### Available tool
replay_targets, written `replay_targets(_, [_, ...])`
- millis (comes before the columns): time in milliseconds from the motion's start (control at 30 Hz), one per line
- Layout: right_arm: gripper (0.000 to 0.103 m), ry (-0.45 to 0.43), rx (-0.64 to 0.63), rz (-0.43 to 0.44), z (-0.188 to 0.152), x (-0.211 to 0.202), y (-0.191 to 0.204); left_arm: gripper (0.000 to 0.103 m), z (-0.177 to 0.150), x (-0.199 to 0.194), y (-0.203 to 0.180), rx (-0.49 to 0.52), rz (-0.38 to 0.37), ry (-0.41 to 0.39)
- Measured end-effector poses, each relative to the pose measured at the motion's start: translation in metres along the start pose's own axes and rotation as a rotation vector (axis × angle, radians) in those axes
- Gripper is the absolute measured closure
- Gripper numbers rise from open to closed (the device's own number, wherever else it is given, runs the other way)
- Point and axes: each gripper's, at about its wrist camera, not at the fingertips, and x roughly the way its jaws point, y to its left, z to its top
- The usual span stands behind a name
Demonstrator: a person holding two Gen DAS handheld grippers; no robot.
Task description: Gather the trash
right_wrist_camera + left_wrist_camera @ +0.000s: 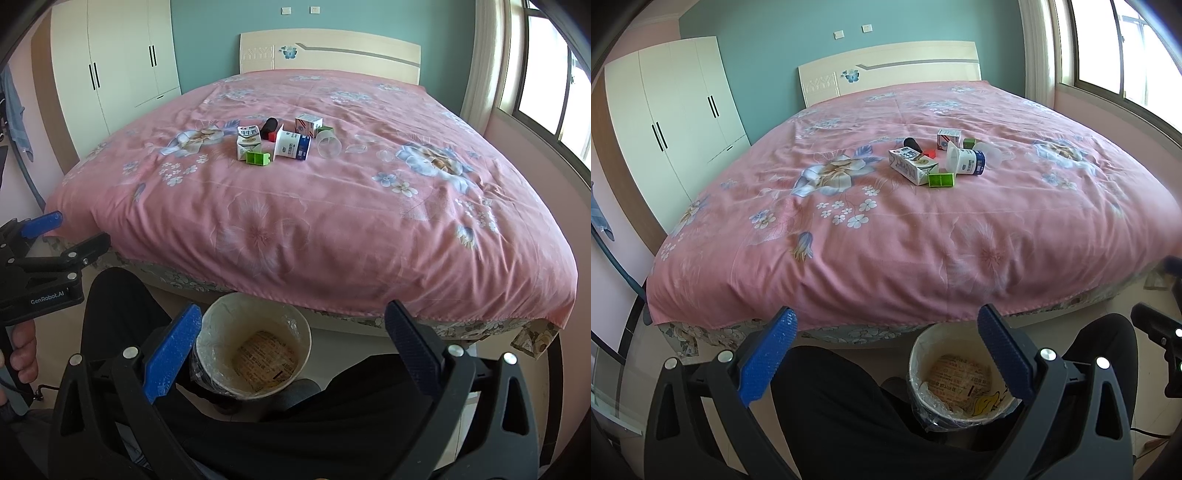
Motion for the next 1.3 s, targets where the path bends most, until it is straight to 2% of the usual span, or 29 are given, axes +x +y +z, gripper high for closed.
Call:
replay_targets(633, [0.006,0.004,-0.005,-0.001,0.001,0.003,-0.002,0.003,-0.001,0.008,0.002,-0.001,-0.011,0.017])
replay_targets(867, [0.006,0.013,-0.019,-0.003,0.019,0.016,-0.009,0.003,0.019,0.024,0.005,-0.026,-0.045,0.037])
replay_targets(1133, [0.006,0.009,-0.024,0.036,0.047,0.028,-0.026,0.003,0.044,0.045,0.010,-0.053,-0.077,0.055])
replay_targets(1300, [0.006,0.016,-0.021,0.049,0.069,0.041,-0.039,0.003,0.062,0.066,0.013,-0.066,-0.064,0.071])
